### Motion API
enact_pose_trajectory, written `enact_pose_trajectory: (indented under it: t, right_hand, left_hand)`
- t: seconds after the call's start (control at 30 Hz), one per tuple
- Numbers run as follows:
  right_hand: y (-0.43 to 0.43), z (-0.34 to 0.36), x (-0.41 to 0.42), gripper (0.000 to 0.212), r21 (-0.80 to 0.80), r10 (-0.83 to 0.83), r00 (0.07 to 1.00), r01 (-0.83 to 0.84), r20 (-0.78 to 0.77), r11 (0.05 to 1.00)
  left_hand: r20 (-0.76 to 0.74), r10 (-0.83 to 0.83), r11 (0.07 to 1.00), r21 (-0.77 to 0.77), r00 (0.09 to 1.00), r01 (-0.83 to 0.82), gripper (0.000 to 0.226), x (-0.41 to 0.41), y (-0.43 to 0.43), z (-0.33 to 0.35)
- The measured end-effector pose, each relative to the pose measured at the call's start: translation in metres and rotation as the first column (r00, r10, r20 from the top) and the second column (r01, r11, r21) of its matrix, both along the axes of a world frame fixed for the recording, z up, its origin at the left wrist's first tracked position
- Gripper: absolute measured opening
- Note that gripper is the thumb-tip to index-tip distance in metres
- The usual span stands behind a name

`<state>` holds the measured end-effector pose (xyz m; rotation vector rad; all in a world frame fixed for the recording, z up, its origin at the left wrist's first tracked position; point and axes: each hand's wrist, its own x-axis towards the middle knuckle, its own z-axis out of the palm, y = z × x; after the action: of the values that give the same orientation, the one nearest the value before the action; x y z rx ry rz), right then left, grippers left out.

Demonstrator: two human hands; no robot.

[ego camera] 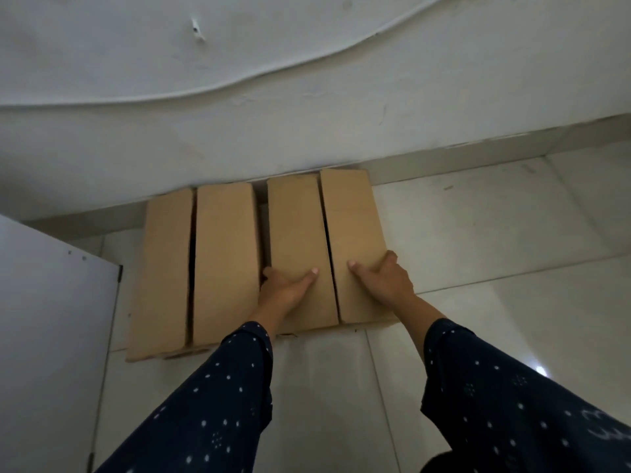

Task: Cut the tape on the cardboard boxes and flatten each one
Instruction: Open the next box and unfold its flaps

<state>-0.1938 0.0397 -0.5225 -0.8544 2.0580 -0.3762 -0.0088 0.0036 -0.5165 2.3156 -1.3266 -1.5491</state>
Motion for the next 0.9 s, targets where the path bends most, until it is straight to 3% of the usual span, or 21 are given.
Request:
enact_pose_trajectory:
  t: [0.2, 0.37, 0.6, 0.8, 0.9]
  right_hand:
    - [0.006, 0.035, -0.006, 0.094, -0.048, 0.019, 0.995, -0.024, -0.102, 0.999]
    - [0.014, 0.138, -0.015, 0.095, -0.054, 0.072, 0.983, -0.082, -0.168, 0.995]
    - [0.047, 0.353, -0.003, 0.095, -0.03, 0.075, 0.981, -0.081, -0.181, 0.996]
    - [0.07, 0.551, 0.035, 0.095, -0.107, 0.098, 0.983, -0.115, -0.157, 0.988]
    - [0.075, 0.627, 0.068, 0.096, -0.195, 0.114, 0.983, -0.141, -0.141, 0.971]
  left_hand:
    - [0.033, -0.066, 0.997, -0.036, 0.997, 0.067, 0.124, -0.013, 0.004, 0.036]
    - [-0.068, -0.019, 0.999, -0.047, 0.998, 0.016, 0.125, -0.011, 0.026, 0.118]
    - [-0.087, -0.058, 0.993, -0.103, 0.995, 0.049, 0.13, 0.009, 0.061, 0.338]
    - [-0.035, -0.059, 0.973, -0.225, 0.998, 0.05, 0.097, 0.045, 0.086, 0.545]
    - [0.046, -0.036, 0.95, -0.309, 0.998, 0.048, 0.11, 0.079, 0.09, 0.623]
